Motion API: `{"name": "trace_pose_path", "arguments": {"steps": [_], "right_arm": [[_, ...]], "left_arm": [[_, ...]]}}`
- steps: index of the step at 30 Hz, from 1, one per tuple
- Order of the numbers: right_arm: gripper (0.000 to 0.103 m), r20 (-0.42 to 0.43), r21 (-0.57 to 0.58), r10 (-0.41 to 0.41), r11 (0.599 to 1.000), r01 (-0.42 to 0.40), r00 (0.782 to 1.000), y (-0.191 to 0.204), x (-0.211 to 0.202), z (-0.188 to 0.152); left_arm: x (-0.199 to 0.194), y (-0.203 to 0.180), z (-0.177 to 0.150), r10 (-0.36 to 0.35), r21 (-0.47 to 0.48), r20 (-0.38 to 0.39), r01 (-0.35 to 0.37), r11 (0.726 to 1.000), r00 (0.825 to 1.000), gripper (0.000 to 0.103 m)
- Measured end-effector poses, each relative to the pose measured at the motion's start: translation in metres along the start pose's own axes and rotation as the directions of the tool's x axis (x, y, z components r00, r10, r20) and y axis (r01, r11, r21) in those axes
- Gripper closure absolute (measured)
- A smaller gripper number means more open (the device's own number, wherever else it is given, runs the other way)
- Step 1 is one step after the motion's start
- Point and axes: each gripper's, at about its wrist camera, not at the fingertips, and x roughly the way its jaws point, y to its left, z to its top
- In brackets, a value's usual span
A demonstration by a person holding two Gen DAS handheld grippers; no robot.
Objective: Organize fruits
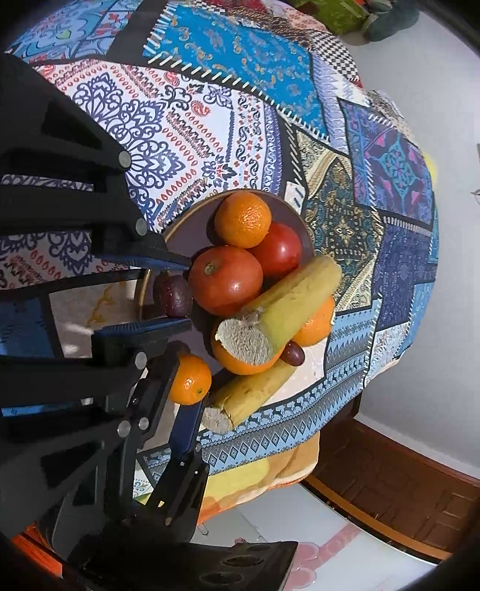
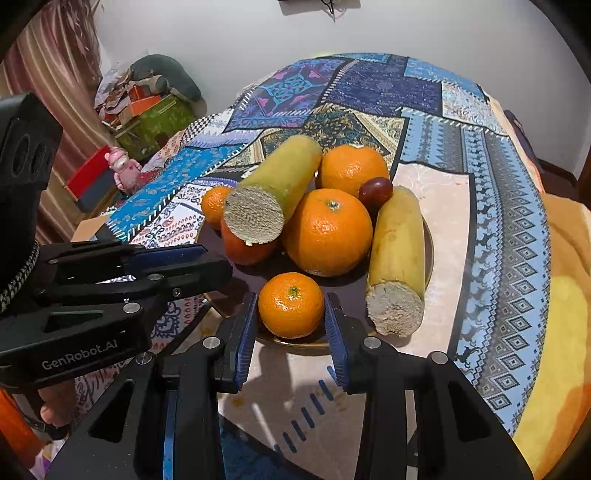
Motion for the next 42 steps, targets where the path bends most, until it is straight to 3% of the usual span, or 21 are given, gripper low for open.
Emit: {"name": "trace_pose_path", "arguments": {"steps": [7, 13, 17, 22, 28, 32, 37, 40, 42], "right_arm": [[0.069, -0.012, 0.014, 0.009, 1.0, -0.009, 1.0, -0.003, 0.002, 0.001], [0.069, 0.017, 0.008, -0.002, 1.0, 0.002, 1.0, -0.001, -0.014, 0.002], [0.069, 0.065, 0.005, -0.012, 1.0, 0.012, 0.998, 0.0, -0.039, 0.004], [0.069, 0.17, -0.002, -0.023, 1.0, 0.024, 0.985, 0.007, -0.093, 0.009], [0.069, 0.332, -0.02, -0.024, 0.999, 0.033, 0.943, 0.026, -0.174, 0.008], [0.069, 0.439, -0.041, -0.008, 0.999, 0.029, 0.899, 0.045, -0.226, 0.0], [0.064, 0.532, -0.069, 0.002, 0.997, 0.041, 0.847, 0.067, -0.268, -0.014], [0.058, 0.579, -0.079, 0.0, 0.995, 0.055, 0.815, 0.076, -0.286, -0.023], [0.051, 0.604, -0.076, 0.0, 0.995, 0.058, 0.797, 0.08, -0.294, -0.027]], "left_arm": [[0.004, 0.004, -0.001, -0.01, -0.021, -0.007, 0.01, 1.0, 1.0, 0.075], [-0.015, 0.002, -0.005, 0.003, -0.019, 0.028, -0.003, 1.0, 1.0, 0.074], [-0.048, -0.004, -0.008, 0.022, -0.018, 0.101, -0.021, 1.0, 0.995, 0.074], [-0.108, -0.018, -0.012, 0.05, -0.014, 0.229, -0.048, 0.999, 0.972, 0.074], [-0.19, -0.048, -0.024, 0.062, 0.001, 0.405, -0.068, 0.998, 0.912, 0.074], [-0.241, -0.07, -0.038, 0.08, 0.014, 0.518, -0.103, 0.995, 0.851, 0.072], [-0.291, -0.093, -0.062, 0.099, 0.017, 0.627, -0.14, 0.99, 0.773, 0.056], [-0.309, -0.103, -0.075, 0.108, 0.015, 0.669, -0.159, 0.987, 0.735, 0.044], [-0.317, -0.107, -0.083, 0.107, 0.015, 0.687, -0.161, 0.987, 0.718, 0.042]]}}
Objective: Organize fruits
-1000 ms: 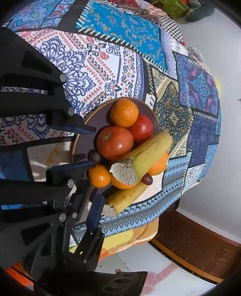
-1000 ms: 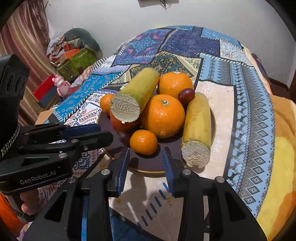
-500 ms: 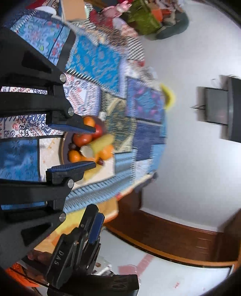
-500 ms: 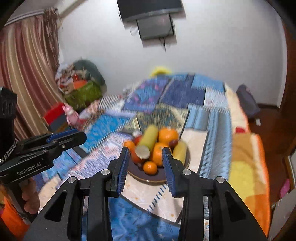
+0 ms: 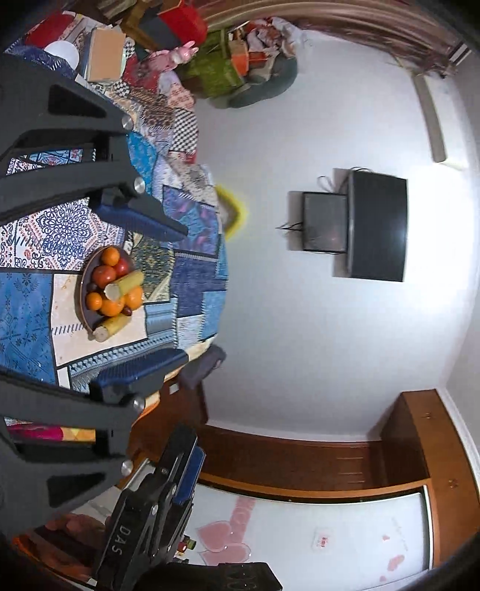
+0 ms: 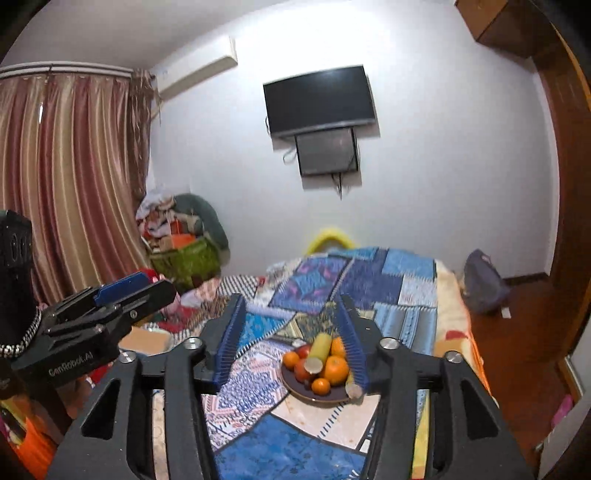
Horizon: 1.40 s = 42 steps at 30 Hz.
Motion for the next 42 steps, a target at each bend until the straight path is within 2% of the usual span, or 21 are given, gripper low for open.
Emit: {"name": "trace_pose_path", "arguments": {"steps": [2, 5, 10, 14, 21, 42], "right_arm": [[0.039, 0.024, 0.007, -0.006, 1.0, 0.006, 1.0, 0.001, -0.005, 0.001], [0.028, 0.047, 0.006, -0.025, 1.0, 0.024, 0.999, 0.002, -0.006, 0.001], [0.015, 0.06, -0.016, -0.061, 0.998, 0.062, 0.996, 0.007, -0.008, -0.002], [0.0, 0.08, -0.019, -0.097, 0.995, 0.099, 0.992, 0.01, -0.012, -0.005], [0.0, 0.079, -0.035, -0.113, 0.993, 0.116, 0.99, 0.013, -0.016, -0.006], [0.0, 0.084, -0.024, -0.117, 0.993, 0.12, 0.99, 0.01, -0.024, -0.007]], "left_arm": [[-0.007, -0.002, 0.001, 0.003, -0.002, 0.01, -0.003, 1.0, 1.0, 0.04], [-0.015, -0.002, 0.001, 0.017, -0.012, 0.025, -0.016, 1.0, 1.0, 0.03], [-0.024, -0.001, 0.001, 0.034, -0.021, 0.052, -0.033, 0.999, 0.998, 0.014], [-0.028, 0.001, -0.001, 0.046, -0.026, 0.064, -0.044, 0.999, 0.997, 0.007], [-0.027, 0.0, -0.004, 0.066, -0.012, 0.068, -0.065, 0.998, 0.995, 0.001], [-0.028, -0.008, -0.007, 0.067, 0.01, 0.068, -0.068, 0.998, 0.995, 0.0]]}}
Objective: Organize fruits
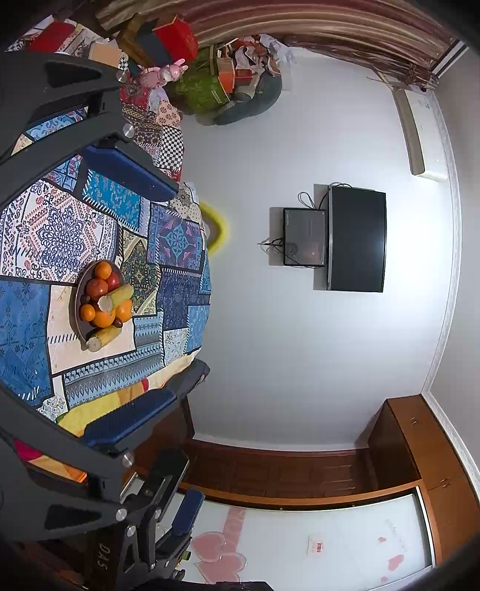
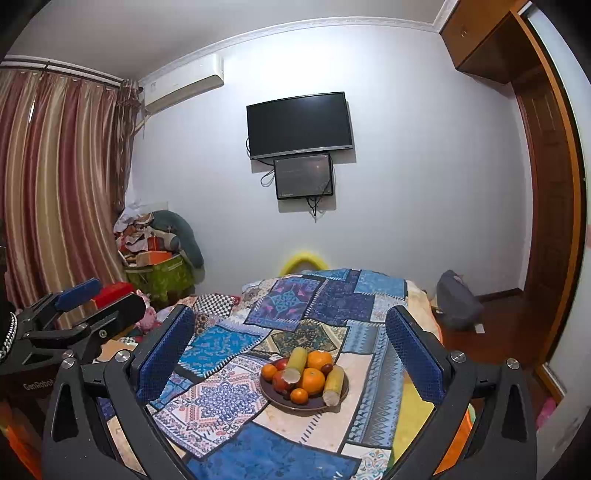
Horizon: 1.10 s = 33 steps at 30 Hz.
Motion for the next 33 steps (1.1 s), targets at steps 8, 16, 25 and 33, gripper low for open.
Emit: {"name": "trace_pose_path", "arguments": {"steps": [8, 16, 25, 33], "right_arm": [[0.0, 0.007, 0.0, 0.0, 1.0, 0.0, 1.0, 0.0002, -0.0019, 0.0029], [0.0, 0.013, 0.0, 0.0, 1.0, 0.0, 1.0, 0.0006, -0.0024, 0.0053], [0.0, 0.021, -0.001, -0.005, 1.0, 0.005, 1.0, 0.0006, -0.0037, 0.0062], [0.0, 0.021, -0.002, -0.006, 1.0, 0.006, 1.0, 0.0001, -0.0032, 0.0065]], "left_arm": [[-0.0006, -0.0005, 0.0003, 0.001, -0.001, 0.002, -0.001, 1.0, 1.0, 0.0], [-0.0007, -0.0007, 0.0015, 0.001, -0.002, 0.003, -0.001, 1.0, 1.0, 0.0], [-0.0012, -0.0003, 0.0052, 0.001, -0.003, 0.005, -0.001, 1.0, 1.0, 0.0], [-0.0018, -0.0015, 0.0058, 0.0, 0.0, 0.002, 0.0, 1.0, 1.0, 0.0]]}}
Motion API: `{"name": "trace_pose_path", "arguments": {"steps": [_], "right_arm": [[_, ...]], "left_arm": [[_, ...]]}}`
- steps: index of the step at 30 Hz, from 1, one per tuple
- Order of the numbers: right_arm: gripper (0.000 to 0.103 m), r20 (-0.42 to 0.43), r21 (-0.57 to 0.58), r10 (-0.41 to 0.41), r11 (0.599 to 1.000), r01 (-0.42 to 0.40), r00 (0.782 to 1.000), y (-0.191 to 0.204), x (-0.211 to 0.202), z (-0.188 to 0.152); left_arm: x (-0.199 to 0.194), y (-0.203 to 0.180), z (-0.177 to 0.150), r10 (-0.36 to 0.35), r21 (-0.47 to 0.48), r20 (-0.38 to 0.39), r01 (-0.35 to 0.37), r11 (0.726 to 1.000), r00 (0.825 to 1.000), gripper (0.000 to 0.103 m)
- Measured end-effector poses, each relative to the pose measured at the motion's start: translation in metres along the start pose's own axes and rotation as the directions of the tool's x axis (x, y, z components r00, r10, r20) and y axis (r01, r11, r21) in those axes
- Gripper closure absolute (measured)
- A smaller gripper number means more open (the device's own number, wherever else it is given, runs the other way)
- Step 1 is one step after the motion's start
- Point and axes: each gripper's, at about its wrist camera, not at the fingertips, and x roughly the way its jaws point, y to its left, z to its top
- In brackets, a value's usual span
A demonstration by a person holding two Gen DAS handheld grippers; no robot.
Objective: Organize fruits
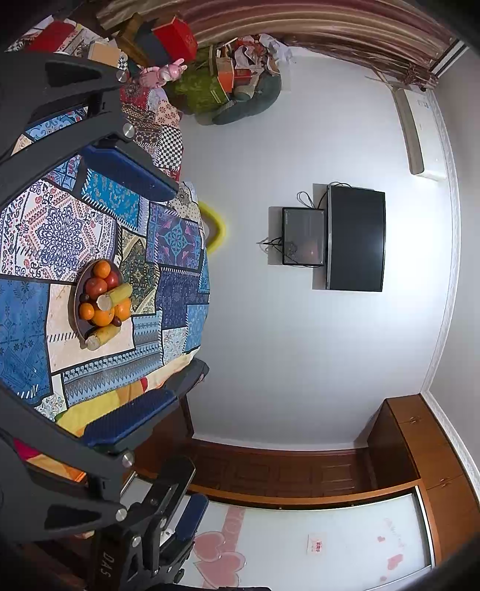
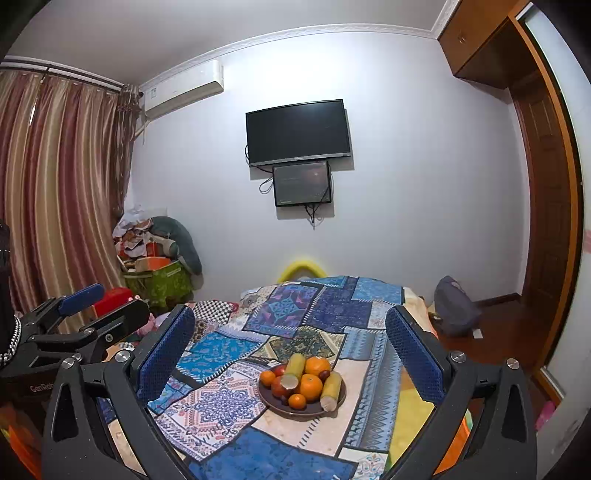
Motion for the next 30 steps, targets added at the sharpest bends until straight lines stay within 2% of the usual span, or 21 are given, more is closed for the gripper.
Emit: {"name": "trace_pose_path", "arguments": {"steps": [30], "right_arm": [[0.0, -0.009, 0.011, -0.016, 1.0, 0.016, 1.0, -0.0029, -0.0008, -0.001]], "left_arm": [[0.0076, -0.0019, -0.0021, -0.032, 0.004, -0.037, 0.033, 0.999, 0.999, 0.0]]}}
